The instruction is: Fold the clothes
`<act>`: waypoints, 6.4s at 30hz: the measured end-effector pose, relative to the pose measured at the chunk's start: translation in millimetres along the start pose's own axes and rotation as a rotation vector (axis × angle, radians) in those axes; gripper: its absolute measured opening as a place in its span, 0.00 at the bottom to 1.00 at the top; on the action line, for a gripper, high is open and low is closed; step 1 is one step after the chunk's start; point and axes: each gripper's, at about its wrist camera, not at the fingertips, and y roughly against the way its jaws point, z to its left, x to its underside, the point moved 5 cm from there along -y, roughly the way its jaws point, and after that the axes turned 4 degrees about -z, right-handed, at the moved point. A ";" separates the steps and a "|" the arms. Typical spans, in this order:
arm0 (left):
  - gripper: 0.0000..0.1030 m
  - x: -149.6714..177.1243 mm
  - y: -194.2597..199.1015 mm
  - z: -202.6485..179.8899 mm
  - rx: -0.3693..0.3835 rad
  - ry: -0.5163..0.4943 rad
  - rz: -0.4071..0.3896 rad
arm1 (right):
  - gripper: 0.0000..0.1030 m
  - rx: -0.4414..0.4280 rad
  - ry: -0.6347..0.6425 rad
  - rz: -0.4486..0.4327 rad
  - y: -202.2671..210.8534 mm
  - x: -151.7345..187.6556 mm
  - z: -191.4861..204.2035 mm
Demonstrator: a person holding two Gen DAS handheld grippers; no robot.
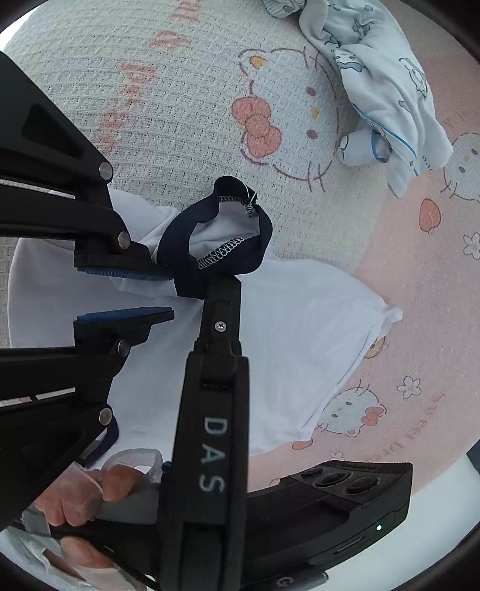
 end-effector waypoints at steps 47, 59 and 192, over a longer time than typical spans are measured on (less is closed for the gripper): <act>0.18 -29.3 -1.1 69.9 0.030 0.165 0.160 | 0.25 0.022 0.159 -0.033 3.7 4.2 20.6; 0.19 -54.8 -22.9 74.9 0.055 0.192 0.217 | 0.25 0.104 0.300 0.025 -23.4 -9.3 43.3; 0.07 -49.7 59.8 156.6 -0.395 -0.044 -0.045 | 0.44 0.178 -0.064 0.060 8.9 -4.9 -35.9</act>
